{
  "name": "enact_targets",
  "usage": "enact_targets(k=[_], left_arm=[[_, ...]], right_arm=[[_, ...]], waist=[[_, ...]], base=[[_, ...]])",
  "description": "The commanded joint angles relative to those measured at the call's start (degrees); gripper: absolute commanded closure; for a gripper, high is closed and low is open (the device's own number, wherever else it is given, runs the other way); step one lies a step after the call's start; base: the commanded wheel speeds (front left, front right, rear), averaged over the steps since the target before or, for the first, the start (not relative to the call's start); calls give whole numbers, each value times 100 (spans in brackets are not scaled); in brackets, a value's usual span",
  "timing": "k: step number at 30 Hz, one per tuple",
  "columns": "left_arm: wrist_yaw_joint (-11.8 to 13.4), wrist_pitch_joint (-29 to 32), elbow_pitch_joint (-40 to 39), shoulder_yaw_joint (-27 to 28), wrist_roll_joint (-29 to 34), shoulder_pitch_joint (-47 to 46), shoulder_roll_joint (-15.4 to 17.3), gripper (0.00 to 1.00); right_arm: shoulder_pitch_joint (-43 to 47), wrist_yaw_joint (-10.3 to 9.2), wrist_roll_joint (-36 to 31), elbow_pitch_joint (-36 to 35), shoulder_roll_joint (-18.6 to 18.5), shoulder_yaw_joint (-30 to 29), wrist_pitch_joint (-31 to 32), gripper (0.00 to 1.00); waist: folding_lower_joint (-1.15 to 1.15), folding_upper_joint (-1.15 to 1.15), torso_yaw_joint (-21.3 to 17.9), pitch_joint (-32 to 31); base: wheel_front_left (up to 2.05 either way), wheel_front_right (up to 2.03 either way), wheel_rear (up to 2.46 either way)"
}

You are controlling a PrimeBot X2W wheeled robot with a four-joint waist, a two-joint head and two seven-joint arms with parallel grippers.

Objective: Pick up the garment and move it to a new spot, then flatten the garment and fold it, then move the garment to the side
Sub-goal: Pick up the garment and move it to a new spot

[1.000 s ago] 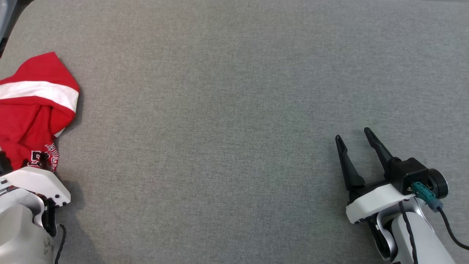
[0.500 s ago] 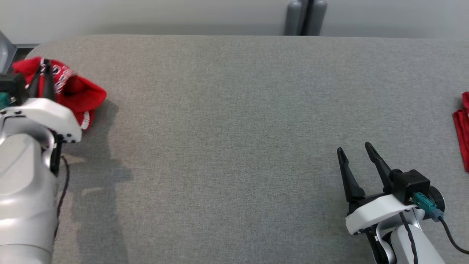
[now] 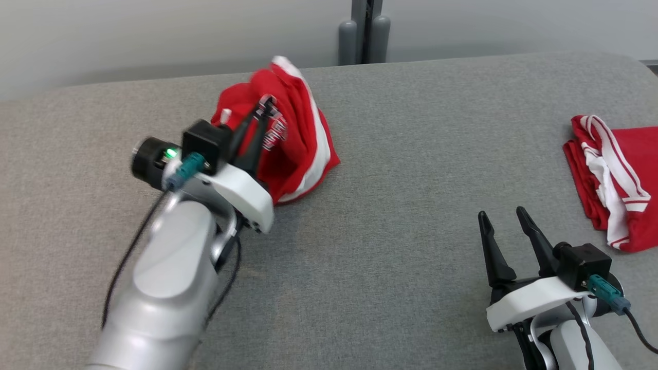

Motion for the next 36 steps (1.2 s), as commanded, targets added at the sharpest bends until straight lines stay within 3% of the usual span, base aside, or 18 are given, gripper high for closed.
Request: enact_targets(k=[1,4,7,15,16,17,24,28,36], left_arm=[[-27,-24,-165,-367,-344,208,-1,100],[42,-25,-443,-1131,-904,484,25,100],[359,-24,-447,-1704,-1312,853,18,100],[803,-24,-152,-1579,-1401,1379,81,100],[864,-24,-178,-1470,-1396,1484,128,29],[927,-25,-229,-1352,-1390,1594,175,0],[1490,-24,-1066,-73,-1235,2791,445,0],[1588,-24,-1597,553,-955,3489,441,0],[1492,-25,-2115,1461,-415,4491,267,0]], right_arm=[[34,-2,41,15,-26,22,2,0],[72,-2,62,26,-27,10,2,0],[105,-2,81,43,-26,-51,2,0],[191,-2,96,100,-26,-117,2,0],[206,-2,116,120,-26,-102,2,0],[217,-2,137,128,-27,-85,2,0],[367,-2,186,188,-28,-11,2,0],[496,-2,140,178,-28,-50,2,0],[752,-2,-7,176,-27,-168,2,0]], waist=[[0,0,-137,-16],[0,0,-213,-34],[0,0,-234,-76],[0,0,-154,-258],[0,0,-152,-297],[0,0,-152,-337],[0,0,-232,-708],[0,0,-265,-891],[0,0,-304,-1128]], base=[[0,0,0],[0,0,0],[0,0,0],[0,0,0],[0,0,0],[0,0,0],[0,0,0],[0,0,0],[0,0,0]])
